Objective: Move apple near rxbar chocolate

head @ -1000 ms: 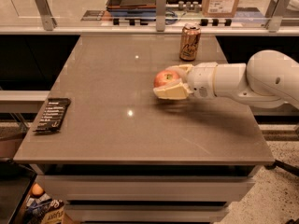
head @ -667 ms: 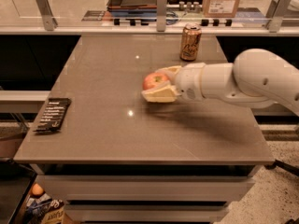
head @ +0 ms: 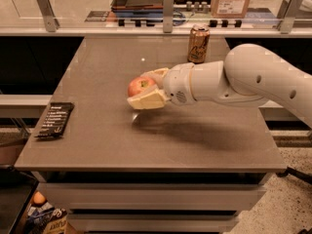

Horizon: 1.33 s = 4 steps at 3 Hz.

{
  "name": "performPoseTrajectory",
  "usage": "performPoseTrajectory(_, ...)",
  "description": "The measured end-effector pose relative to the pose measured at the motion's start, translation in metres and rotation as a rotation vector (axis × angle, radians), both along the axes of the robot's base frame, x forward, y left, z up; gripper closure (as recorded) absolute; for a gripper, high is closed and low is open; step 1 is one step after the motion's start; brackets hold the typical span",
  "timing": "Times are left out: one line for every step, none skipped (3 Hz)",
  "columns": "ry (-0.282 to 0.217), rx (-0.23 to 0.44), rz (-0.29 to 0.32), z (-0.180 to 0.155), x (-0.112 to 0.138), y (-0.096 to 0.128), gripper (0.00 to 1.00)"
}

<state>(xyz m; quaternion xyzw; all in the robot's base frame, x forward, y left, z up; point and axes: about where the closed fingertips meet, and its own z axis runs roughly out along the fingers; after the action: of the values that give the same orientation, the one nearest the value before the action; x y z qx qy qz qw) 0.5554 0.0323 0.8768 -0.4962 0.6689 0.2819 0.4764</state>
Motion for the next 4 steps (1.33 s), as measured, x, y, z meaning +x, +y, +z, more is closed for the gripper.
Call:
performPoseTrajectory(0.011, 0.049, 0.104, 0.005, -0.013, 0.027, 1.0)
performPoseTrajectory(0.019, 0.077, 0.158, 0.002, -0.024, 0.05, 1.0)
performPoseTrajectory(0.018, 0.081, 0.149, -0.004, -0.033, 0.067, 1.0)
performPoseTrajectory(0.001, 0.059, 0.104, -0.013, -0.037, 0.08, 1.0)
